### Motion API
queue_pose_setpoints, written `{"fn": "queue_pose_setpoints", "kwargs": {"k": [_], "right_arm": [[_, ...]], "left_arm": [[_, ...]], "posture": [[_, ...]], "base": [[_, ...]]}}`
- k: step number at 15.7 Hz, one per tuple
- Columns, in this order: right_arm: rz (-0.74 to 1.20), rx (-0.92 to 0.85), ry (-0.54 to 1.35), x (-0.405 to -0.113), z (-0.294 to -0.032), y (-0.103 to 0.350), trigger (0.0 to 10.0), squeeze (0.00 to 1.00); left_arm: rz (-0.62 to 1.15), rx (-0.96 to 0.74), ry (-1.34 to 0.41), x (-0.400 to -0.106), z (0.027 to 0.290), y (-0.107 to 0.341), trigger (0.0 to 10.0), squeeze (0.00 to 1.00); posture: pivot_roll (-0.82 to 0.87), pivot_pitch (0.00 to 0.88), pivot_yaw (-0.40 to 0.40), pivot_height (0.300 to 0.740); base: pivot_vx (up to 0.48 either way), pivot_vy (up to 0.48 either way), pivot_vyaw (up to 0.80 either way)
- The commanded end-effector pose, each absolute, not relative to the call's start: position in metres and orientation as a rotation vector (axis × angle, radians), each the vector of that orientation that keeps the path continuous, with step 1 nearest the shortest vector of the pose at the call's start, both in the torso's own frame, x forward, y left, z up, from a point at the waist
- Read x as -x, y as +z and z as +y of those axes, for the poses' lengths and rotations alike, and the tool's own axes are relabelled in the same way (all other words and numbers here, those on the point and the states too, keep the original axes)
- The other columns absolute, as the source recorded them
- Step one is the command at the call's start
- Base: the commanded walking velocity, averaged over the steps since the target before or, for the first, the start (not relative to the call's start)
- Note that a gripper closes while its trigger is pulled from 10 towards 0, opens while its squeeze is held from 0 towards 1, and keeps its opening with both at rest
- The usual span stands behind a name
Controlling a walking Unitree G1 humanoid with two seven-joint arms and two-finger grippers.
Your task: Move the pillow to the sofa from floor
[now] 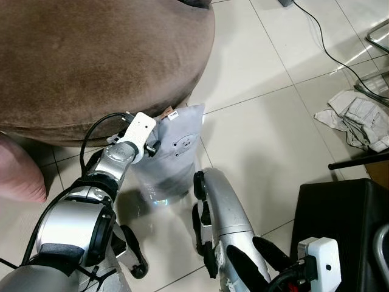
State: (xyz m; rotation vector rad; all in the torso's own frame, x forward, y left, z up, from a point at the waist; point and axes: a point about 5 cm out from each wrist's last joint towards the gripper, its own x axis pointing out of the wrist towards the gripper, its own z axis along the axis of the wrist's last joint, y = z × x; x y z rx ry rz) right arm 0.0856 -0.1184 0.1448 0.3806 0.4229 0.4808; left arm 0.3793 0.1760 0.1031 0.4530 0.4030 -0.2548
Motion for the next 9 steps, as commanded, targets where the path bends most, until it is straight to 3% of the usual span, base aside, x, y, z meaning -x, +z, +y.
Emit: {"fn": "queue_pose_setpoints", "kwargs": {"k": [1, 2, 9], "right_arm": [[0.460, -0.373, 0.470, -0.0818, -0.1193, 0.1400, 10.0, 0.17], [0.462, -0.374, 0.472, -0.0816, -0.1184, 0.1397, 10.0, 0.17], [0.472, -0.377, 0.470, -0.0784, -0.1169, 0.1385, 10.0, 0.17]], "left_arm": [[0.484, -0.431, -0.292, -0.3670, 0.1702, 0.0800, 10.0, 1.00], [0.482, -0.424, -0.305, -0.3667, 0.1693, 0.0796, 0.0, 1.00], [0.503, -0.417, -0.321, -0.3639, 0.1697, 0.0754, 0.0, 1.00]], "posture": [[-0.46, 0.488, -0.159, 0.548], [-0.45, 0.491, -0.156, 0.548], [-0.46, 0.500, -0.155, 0.548]], "base": [[0.000, 0.000, 0.00], [0.000, 0.000, 0.00], [0.000, 0.000, 0.00]]}}
